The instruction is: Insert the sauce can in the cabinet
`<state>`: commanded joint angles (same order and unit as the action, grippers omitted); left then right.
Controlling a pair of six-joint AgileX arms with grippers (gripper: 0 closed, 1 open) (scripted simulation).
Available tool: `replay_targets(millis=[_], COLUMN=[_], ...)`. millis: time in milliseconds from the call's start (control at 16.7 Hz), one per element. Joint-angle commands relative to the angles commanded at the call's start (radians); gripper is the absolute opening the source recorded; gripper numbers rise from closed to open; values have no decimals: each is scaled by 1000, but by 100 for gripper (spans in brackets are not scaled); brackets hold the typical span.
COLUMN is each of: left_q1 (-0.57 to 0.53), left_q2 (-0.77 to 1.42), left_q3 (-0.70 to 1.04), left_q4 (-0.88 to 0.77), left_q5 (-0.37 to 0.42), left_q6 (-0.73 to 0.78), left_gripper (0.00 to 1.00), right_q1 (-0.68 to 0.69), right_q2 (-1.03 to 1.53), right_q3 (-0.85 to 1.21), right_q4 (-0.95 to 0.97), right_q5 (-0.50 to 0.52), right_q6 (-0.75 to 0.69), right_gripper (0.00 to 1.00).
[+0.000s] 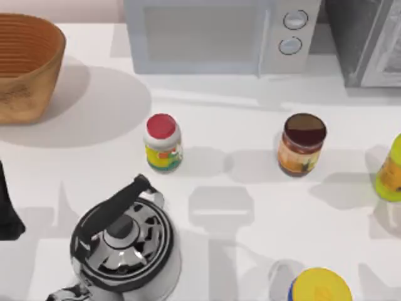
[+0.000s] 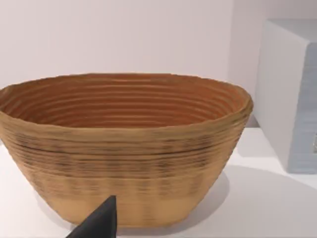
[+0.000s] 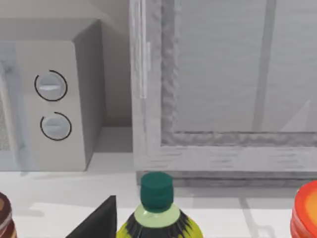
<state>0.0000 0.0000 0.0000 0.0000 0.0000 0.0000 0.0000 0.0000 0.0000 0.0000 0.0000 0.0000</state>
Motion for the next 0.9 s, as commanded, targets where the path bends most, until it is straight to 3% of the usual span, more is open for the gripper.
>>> replay_targets(millis=[420,900], left_q1=[0,0], left_q2=[0,0], left_q3=[0,0], left_q4=[0,0], left_q5=[0,0], left_q6=[0,0], left_gripper=[100,100], right_q1=[-3,-2], right_q2=[145,777], right_q3=[134,797], right_q4=[-70,-357], right_q5=[-87,-345], right_q6=[-84,-492], right_gripper=[100,100])
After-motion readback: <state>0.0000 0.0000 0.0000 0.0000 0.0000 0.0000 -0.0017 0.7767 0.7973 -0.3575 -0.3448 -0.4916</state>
